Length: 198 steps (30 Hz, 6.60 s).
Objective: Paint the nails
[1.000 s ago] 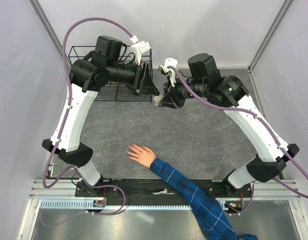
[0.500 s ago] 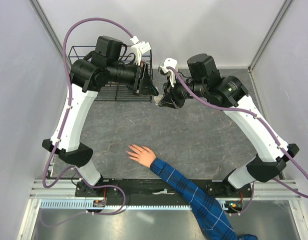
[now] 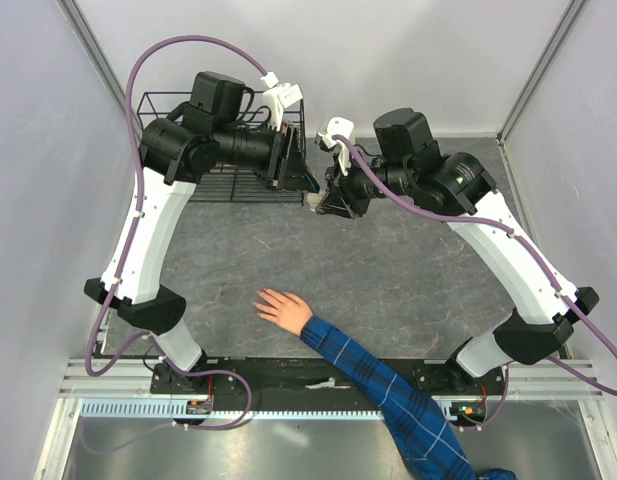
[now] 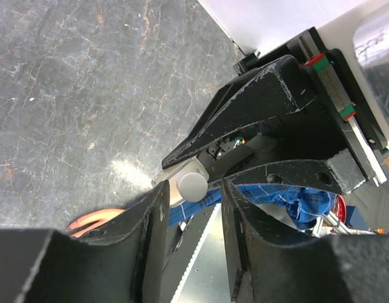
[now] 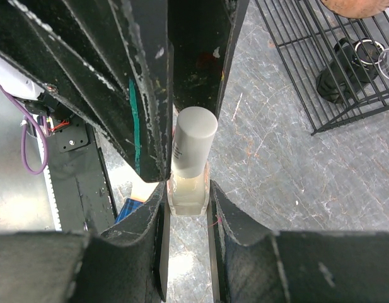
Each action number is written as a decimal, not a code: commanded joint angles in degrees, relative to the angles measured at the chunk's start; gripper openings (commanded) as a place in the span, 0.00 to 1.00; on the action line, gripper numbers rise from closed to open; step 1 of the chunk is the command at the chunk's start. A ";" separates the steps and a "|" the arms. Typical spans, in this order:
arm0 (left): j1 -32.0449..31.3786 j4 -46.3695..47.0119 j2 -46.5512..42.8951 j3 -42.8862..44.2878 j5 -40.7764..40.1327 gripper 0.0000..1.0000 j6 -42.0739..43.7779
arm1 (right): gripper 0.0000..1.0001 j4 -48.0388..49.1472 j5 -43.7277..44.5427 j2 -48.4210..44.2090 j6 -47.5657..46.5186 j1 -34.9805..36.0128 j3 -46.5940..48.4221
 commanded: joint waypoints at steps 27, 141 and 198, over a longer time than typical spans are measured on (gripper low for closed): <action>0.11 2.30 -0.64 1.12 0.34 0.32 1.49 | 0.00 0.07 0.35 0.52 -0.53 0.58 2.73; 6.53 16.97 -43.69 -74.53 -33.76 0.02 -33.64 | 0.00 29.25 16.53 -16.01 16.17 0.76 -25.12; 8.20 34.99 -42.39 -102.06 -41.15 0.02 -44.48 | 0.00 26.70 12.92 -9.68 18.28 -0.30 -24.78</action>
